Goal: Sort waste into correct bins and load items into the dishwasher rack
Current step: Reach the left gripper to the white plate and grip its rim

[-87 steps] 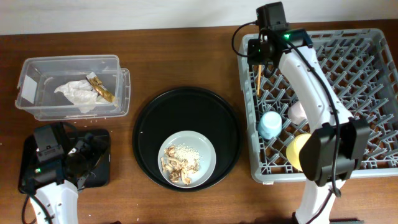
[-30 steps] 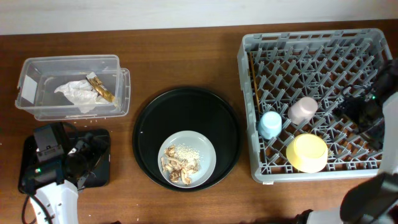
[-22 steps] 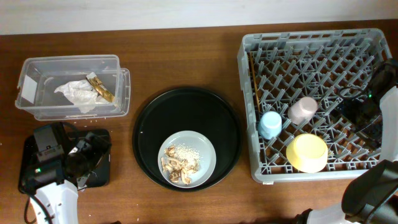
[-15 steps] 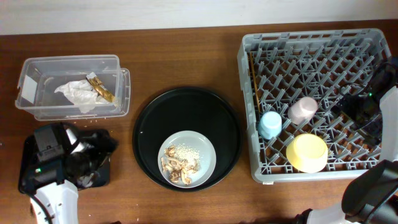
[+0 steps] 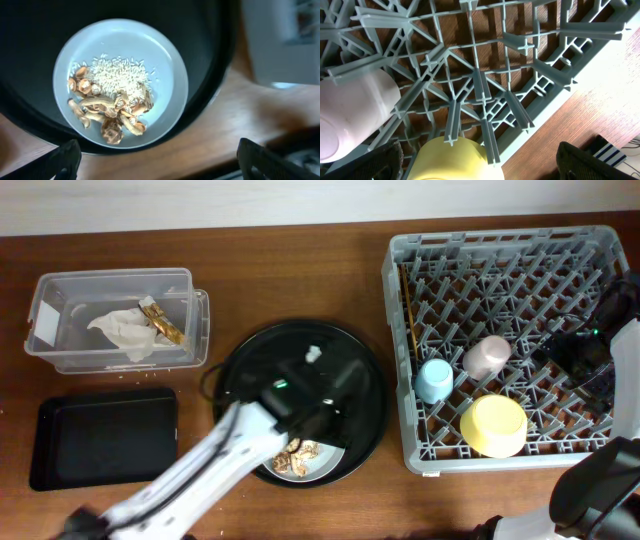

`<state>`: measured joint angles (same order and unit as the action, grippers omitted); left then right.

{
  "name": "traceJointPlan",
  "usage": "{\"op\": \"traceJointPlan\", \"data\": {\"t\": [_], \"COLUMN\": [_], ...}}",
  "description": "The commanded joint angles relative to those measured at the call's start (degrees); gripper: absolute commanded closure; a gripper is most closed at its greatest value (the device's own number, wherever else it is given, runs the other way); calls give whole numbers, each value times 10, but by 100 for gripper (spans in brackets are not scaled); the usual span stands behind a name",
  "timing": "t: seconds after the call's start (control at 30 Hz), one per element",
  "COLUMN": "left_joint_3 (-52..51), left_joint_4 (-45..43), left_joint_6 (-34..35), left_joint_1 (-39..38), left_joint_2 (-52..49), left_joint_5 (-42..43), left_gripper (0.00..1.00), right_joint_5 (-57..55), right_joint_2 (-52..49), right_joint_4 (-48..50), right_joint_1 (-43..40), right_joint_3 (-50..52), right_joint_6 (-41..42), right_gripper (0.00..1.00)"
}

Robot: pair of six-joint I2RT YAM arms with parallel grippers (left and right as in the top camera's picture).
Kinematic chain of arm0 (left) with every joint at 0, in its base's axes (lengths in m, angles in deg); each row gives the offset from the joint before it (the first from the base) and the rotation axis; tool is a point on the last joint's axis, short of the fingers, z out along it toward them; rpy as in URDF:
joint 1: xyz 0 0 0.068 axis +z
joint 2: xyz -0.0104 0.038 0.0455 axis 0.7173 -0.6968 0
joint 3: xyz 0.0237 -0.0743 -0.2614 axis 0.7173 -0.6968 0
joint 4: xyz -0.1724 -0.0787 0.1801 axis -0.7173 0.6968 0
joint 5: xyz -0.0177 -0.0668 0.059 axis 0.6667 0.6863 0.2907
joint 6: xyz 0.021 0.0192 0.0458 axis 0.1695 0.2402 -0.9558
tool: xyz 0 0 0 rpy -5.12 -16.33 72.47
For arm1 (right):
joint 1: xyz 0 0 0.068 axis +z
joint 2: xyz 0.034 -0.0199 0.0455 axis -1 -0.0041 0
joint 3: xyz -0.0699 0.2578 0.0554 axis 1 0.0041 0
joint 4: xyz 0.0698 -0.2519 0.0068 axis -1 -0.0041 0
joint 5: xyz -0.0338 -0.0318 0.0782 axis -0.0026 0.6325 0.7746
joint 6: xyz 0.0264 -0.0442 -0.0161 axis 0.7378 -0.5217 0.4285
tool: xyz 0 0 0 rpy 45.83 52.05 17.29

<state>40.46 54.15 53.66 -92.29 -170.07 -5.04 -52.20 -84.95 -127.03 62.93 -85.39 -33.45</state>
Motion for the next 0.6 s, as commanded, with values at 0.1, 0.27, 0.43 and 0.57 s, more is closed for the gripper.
{"op": "traceJointPlan", "data": {"t": [0.1,0.27,0.43,0.57], "left_joint_3": [3,3,3,2], "left_joint_4": [-24,-97,-131,-141], "left_joint_6": [75,177,269,309], "left_joint_1": [-3,-3,-3,-13], "left_joint_2": [-141,-197,-231,-258], "left_joint_5": [-23,16,18,18], "left_gripper": [1,19,40,53], "right_joint_5": [-3,-3,-3,-3], "right_joint_2": [-3,-3,-3,-3], "right_joint_4": [0,0,0,0], "right_joint_1": [-2,-2,-2,-2], "right_joint_3": [-3,-3,-3,-3], "right_joint_6": [-2,-2,-2,-2], "right_gripper": [1,1,1,1]}}
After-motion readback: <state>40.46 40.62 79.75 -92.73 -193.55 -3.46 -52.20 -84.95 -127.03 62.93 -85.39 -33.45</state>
